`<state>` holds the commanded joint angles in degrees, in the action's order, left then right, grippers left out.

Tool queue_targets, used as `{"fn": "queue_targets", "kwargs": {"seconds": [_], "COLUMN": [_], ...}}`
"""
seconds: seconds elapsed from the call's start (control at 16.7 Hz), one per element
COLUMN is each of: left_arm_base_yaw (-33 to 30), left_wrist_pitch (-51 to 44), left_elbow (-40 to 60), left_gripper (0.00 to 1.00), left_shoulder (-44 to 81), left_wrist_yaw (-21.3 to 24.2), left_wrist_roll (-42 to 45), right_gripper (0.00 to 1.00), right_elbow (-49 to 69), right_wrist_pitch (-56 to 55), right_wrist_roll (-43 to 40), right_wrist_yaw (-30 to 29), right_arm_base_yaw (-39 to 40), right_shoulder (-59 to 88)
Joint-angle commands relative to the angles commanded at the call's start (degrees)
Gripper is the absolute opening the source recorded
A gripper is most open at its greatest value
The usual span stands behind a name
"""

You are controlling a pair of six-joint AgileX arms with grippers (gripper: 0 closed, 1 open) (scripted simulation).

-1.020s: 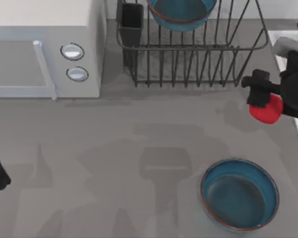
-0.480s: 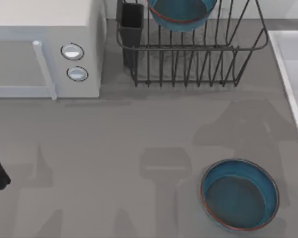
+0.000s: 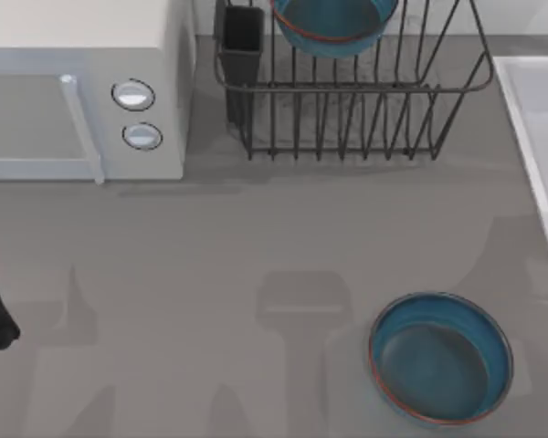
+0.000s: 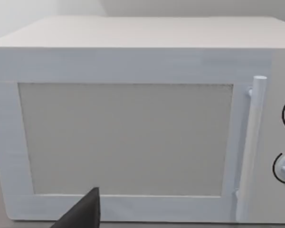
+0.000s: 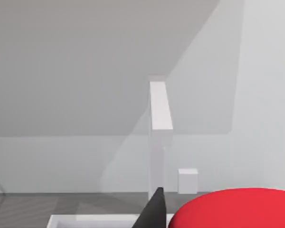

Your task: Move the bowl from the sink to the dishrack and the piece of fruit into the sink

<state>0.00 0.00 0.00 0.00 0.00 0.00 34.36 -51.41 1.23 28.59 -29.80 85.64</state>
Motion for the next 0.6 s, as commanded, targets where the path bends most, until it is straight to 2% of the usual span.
{"fn": "queue_targets", "kwargs": {"seconds": [0.42, 0.6], "left_arm_base_yaw": [0.0, 0.0], "left_wrist_pitch": [0.0, 0.0], "left_elbow": [0.0, 0.0], "left_gripper": [1.00, 1.00], "left_shoulder": [0.0, 0.0], "left_wrist_yaw": [0.0, 0.0], "left_wrist_roll": [0.0, 0.0], "right_gripper": [0.00, 0.00], "right_elbow": [-0.1, -0.5], "right_wrist_pitch": [-1.2, -6.9], "right_wrist_roll": [-0.1, -0.2], "right_wrist_yaw": [0.0, -0.1], "right_arm_base_yaw": [-0.3, -0.7], "right_shoulder": [1.0, 6.6]}}
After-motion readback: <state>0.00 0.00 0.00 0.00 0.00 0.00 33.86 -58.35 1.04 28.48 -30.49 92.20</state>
